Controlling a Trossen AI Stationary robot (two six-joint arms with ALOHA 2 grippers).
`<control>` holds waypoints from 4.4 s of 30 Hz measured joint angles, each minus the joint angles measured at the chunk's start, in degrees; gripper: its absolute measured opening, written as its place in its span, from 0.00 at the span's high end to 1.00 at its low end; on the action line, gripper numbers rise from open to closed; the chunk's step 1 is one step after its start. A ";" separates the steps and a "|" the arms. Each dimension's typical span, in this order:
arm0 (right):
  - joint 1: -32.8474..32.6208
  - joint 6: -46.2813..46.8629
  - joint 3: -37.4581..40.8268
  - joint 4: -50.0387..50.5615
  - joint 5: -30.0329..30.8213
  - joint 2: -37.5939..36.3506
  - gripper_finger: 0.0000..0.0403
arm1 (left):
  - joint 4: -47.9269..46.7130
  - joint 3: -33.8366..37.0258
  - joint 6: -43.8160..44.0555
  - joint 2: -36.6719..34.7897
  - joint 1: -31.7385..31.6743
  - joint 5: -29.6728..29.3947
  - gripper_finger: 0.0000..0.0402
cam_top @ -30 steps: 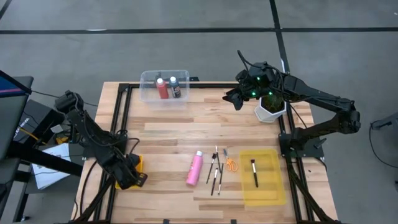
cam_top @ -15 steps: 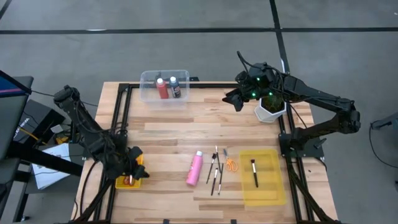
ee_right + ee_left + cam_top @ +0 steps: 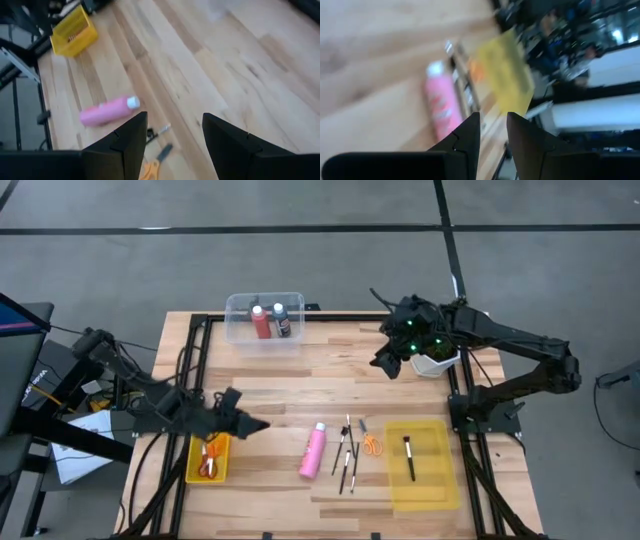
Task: Pick & Place Paint Supplies
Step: Put the pink paint bottle into the transparent bin
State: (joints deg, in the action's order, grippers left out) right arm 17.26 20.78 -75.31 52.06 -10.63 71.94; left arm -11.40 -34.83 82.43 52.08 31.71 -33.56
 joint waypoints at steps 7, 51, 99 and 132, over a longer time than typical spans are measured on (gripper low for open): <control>-1.18 0.68 -0.04 3.35 1.65 -1.87 0.54 | 21.59 0.00 -17.14 3.98 -14.27 3.44 0.78; -0.75 1.49 0.00 7.28 1.68 -17.75 0.54 | -11.77 -38.14 -23.56 51.66 -24.53 24.75 0.35; -0.75 0.70 0.00 7.51 1.95 -17.64 0.54 | -16.33 -38.09 -12.53 60.32 -25.69 31.03 0.69; -0.62 0.87 -0.04 9.08 5.11 -19.58 0.54 | -39.89 -38.05 -13.17 30.36 -25.65 -15.62 0.73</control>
State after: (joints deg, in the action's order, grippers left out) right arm 16.64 21.65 -75.35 61.15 -5.53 52.36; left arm -51.29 -72.88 69.25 82.44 6.07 -49.18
